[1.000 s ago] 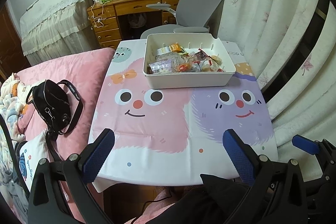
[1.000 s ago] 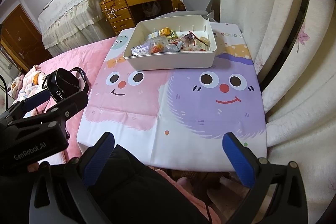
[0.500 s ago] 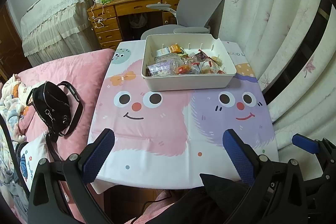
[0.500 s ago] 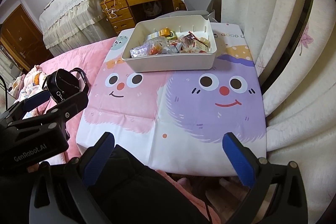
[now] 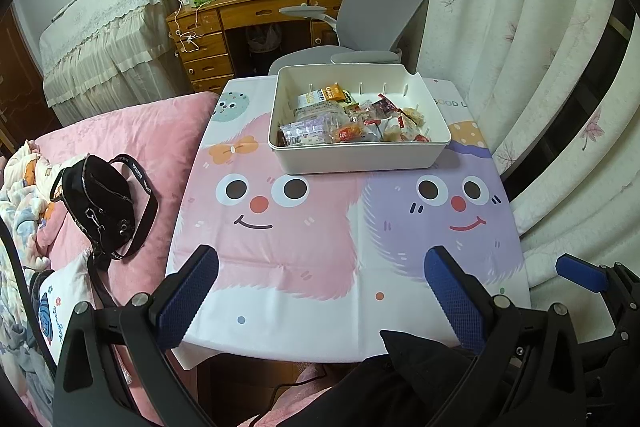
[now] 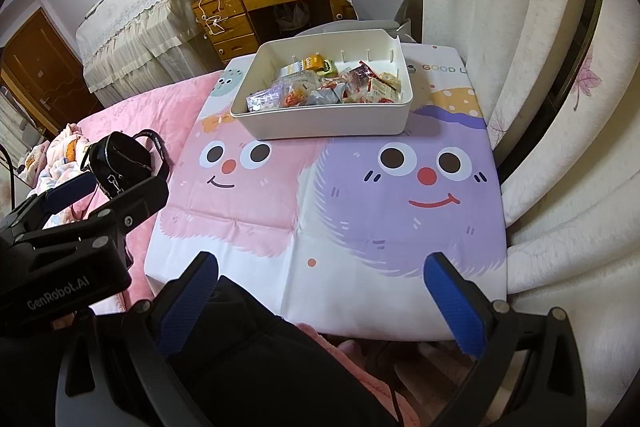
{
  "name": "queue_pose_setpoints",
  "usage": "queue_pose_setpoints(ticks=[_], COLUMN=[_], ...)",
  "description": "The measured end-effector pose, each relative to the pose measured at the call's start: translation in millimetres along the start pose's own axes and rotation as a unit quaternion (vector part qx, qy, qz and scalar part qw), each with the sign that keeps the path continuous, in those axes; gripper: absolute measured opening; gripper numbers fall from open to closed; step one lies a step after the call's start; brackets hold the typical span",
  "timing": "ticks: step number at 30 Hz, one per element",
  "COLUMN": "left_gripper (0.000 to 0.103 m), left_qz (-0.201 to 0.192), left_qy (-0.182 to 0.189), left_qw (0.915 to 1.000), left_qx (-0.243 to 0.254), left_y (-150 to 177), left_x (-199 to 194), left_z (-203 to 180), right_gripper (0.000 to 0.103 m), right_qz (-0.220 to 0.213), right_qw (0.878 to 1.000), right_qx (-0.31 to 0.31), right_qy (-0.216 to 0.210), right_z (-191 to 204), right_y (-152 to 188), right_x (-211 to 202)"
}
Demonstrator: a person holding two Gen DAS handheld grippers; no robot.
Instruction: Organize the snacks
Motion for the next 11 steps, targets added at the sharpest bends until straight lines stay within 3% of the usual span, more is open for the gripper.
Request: queue_pose_setpoints(ticks=[11], left_gripper=[0.102], left_qz=[0.000], left_qy=[0.000], left_qw=[1.0000], left_qx=[0.000], left_y=[-0.3], left_x=[0.2], left_z=[0.2], right_gripper=[0.103], right_qz=[0.000], right_qw=[1.000], right_qx=[0.001], right_qy=[0.000], right_z=[0.0], right_y=[-0.3], right_x=[0.0])
Point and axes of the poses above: each gripper's, at about its wrist camera, not at the fingertips, and x roughly the way its jaws point, z to its left, y to its underside, the point moved 10 cm from there along x, roughly the way its jaws point, and after that the axes turned 1 degree about x, right-handed, at the moved point
